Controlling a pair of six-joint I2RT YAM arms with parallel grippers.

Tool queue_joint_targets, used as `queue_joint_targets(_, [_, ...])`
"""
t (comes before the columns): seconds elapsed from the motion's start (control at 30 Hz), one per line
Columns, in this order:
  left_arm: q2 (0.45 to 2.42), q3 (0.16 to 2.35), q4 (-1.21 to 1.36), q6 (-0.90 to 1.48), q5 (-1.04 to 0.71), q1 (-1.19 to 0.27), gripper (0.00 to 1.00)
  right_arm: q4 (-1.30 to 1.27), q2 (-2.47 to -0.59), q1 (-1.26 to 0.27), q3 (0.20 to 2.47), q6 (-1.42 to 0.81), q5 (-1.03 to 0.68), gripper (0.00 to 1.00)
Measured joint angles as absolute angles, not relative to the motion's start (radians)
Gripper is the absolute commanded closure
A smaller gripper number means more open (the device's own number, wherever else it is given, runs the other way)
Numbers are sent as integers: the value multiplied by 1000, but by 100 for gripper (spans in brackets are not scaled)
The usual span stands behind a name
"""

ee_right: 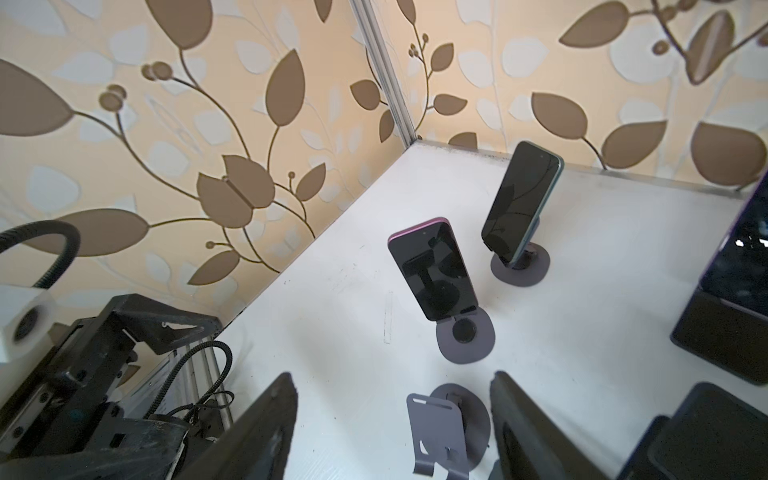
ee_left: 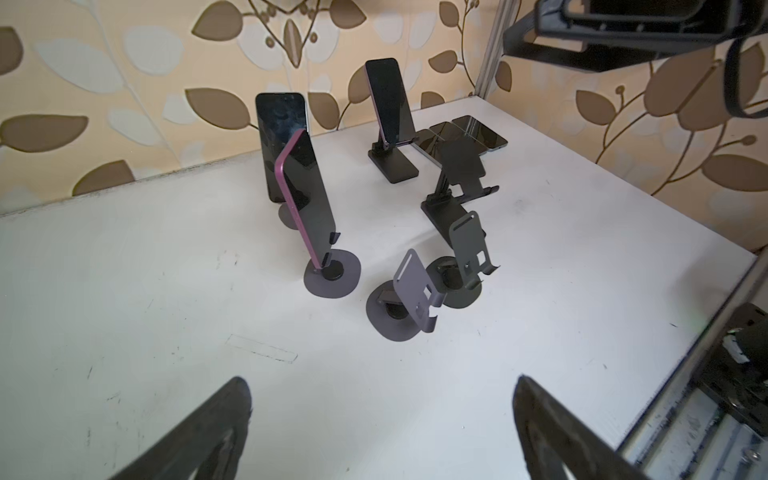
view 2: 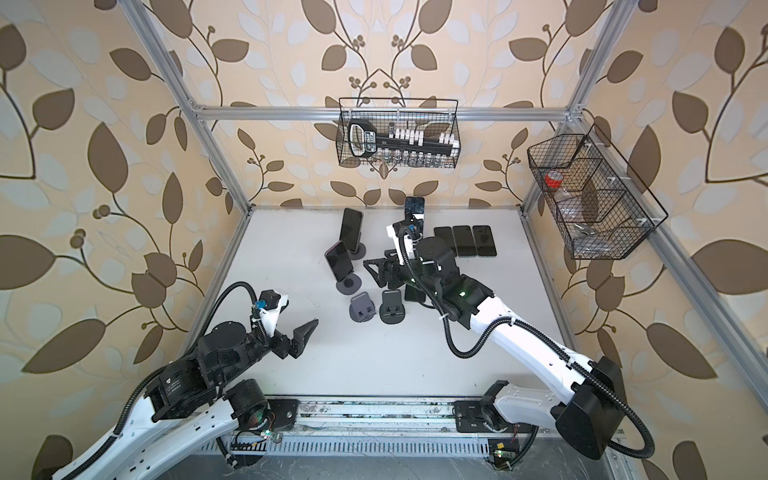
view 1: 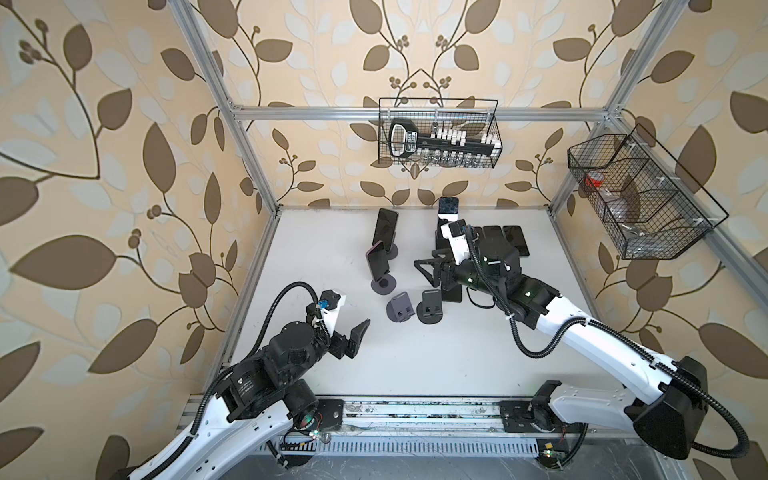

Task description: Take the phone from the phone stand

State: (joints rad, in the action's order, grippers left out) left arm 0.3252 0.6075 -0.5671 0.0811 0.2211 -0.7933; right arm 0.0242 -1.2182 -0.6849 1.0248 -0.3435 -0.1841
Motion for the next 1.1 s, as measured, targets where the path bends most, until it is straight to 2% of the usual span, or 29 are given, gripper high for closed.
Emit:
queue_joint_targets(0.27, [310,604,-577,81,299,-793,2,-142,-1217,-747,926,-297,-184,28])
queue_joint_targets(0.57, [311,604,-581,78,344,-793,1,-204,-1242,-847,910,-224,-109,29])
queue_joint_targets(1.1, [323,604,-582,61,385,-793,1,-293,-1229,-854,872,-208,-84,30])
